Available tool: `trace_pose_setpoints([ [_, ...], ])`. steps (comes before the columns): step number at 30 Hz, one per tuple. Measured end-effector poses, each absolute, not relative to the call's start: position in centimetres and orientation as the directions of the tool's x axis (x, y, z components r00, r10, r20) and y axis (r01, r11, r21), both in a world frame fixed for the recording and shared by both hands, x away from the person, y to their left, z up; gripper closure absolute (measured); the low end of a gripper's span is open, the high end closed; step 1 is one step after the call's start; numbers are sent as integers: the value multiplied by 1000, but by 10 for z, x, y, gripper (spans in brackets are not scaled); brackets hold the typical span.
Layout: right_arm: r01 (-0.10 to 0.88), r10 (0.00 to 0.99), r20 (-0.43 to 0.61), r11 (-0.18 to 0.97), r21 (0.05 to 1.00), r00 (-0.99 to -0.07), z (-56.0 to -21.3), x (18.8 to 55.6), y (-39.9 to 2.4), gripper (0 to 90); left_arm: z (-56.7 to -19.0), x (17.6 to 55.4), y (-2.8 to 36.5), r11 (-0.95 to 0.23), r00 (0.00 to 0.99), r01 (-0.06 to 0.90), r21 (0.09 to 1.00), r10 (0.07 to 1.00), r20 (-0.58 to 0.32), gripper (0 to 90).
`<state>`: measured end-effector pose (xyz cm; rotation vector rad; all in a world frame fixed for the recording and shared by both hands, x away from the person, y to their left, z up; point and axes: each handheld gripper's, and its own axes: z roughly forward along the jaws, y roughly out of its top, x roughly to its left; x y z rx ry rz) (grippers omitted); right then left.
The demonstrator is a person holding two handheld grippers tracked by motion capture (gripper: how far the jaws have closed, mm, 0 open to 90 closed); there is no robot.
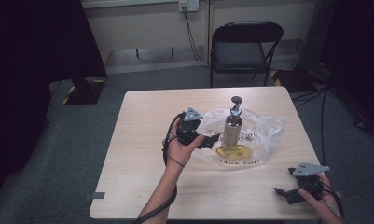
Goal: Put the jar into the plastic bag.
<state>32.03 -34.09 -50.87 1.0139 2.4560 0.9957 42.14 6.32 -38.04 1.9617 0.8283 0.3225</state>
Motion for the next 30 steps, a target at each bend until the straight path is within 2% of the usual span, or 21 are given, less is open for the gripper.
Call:
trace_pose_setpoints([
  [30,500,710,-13,510,700,-704,-509,320,-341,0,-393,396,135,-314,722,403,859,686,-88,23],
])
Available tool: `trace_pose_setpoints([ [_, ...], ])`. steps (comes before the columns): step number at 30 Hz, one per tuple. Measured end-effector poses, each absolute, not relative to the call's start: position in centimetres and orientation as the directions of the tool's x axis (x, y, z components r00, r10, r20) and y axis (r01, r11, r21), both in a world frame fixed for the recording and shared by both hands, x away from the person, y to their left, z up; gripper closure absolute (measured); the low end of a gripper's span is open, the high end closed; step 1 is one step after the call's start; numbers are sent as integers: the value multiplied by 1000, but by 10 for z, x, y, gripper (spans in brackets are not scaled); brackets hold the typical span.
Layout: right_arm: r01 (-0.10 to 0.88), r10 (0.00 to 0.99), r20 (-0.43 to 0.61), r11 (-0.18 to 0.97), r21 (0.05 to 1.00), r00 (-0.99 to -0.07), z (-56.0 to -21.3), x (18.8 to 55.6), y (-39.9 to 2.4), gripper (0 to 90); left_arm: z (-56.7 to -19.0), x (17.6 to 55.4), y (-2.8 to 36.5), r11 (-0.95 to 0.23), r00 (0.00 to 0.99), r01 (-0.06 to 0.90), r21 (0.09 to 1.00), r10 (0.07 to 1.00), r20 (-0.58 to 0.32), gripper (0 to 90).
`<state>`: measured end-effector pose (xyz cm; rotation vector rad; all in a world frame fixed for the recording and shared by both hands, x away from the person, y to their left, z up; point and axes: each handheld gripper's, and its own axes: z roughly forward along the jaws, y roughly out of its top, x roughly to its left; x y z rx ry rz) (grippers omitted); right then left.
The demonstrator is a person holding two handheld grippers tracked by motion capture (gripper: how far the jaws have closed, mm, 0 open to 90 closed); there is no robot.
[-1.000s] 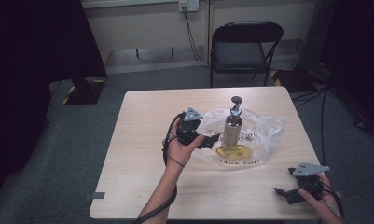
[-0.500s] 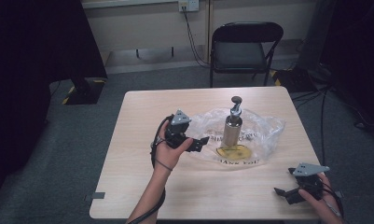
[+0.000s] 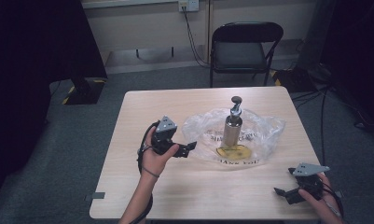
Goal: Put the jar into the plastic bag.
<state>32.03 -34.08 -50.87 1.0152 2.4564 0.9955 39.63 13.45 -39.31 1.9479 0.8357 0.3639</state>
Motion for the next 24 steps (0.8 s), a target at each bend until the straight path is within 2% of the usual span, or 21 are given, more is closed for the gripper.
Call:
trace_pose_setpoints([
  [24,500,710,-13,510,700,-704,-509,320,-341,0,-446,379,178,-286,687,445,848,717,-119,24],
])
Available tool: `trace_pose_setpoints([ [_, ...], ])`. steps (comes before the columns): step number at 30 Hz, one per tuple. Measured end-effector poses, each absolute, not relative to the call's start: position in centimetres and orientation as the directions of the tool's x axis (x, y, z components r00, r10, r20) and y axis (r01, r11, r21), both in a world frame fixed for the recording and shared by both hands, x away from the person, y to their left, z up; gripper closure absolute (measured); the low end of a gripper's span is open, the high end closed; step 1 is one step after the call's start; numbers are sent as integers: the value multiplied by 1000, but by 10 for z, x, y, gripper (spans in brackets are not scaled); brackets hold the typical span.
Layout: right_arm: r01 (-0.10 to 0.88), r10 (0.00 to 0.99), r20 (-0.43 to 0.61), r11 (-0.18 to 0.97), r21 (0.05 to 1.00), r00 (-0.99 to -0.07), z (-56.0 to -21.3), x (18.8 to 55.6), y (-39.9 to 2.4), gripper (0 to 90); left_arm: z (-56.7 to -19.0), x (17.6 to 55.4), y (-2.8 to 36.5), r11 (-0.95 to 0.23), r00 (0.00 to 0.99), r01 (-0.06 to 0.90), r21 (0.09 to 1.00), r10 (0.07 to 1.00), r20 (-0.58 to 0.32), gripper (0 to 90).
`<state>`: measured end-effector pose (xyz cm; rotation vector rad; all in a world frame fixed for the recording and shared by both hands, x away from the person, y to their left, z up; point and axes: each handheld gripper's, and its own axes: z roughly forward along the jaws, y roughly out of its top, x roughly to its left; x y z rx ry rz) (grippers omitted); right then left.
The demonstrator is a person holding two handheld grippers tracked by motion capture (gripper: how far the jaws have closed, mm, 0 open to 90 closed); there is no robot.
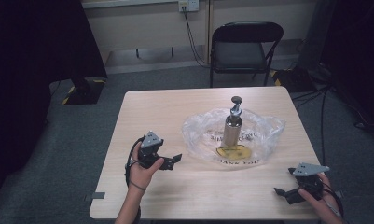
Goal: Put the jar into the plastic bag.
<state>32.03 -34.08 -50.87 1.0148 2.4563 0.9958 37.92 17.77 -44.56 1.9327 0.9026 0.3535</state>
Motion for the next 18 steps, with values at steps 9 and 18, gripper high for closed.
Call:
trace_pose_setpoints([
  [9,500,710,-13,509,700,-704,-509,320,-341,0,-465,374,189,-280,670,470,837,730,-132,24],
  [18,500,710,-13,509,700,-704,-509,320,-341,0,-483,367,200,-275,650,494,825,747,-141,24],
])
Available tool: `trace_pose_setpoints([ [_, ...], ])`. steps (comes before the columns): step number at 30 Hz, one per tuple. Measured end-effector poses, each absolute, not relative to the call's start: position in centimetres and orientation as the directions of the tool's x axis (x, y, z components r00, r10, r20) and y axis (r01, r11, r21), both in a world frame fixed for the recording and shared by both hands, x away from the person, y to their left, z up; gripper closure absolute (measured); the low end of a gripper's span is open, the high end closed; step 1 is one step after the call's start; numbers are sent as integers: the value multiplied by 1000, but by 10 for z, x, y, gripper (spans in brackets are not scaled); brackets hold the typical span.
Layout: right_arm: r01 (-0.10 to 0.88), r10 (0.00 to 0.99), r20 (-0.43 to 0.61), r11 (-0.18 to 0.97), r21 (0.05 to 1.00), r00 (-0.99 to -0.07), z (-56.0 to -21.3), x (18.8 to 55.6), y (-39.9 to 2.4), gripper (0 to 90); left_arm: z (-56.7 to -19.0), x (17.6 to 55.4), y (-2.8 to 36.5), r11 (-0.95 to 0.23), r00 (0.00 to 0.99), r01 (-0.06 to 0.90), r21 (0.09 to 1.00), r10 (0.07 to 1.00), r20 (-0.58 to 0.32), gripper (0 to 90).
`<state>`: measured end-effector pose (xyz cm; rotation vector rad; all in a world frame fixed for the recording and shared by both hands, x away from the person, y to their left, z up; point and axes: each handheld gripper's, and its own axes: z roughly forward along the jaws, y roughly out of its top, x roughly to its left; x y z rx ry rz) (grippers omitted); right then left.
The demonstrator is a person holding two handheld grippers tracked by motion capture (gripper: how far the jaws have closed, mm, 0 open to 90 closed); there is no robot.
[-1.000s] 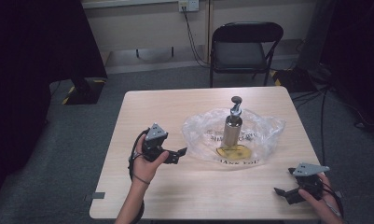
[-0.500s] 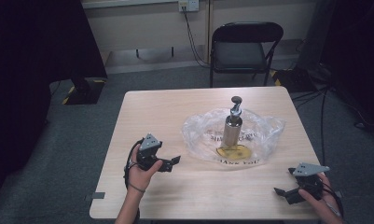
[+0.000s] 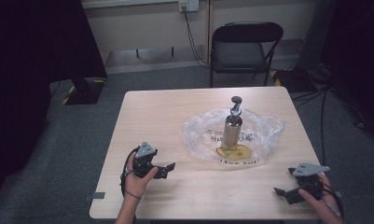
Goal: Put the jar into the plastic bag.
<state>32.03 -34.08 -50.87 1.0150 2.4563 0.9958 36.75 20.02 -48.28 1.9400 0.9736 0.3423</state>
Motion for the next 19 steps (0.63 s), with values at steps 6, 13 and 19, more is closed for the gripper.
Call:
trace_pose_setpoints([
  [6,500,710,-13,509,700,-704,-509,320,-341,0,-496,362,210,-274,631,515,813,763,-143,24],
  [13,500,710,-13,510,700,-704,-509,320,-341,0,-511,356,220,-301,603,543,784,790,-114,24],
  [19,500,710,-13,510,700,-704,-509,320,-341,0,-513,351,225,-338,563,605,720,822,-87,24],
])
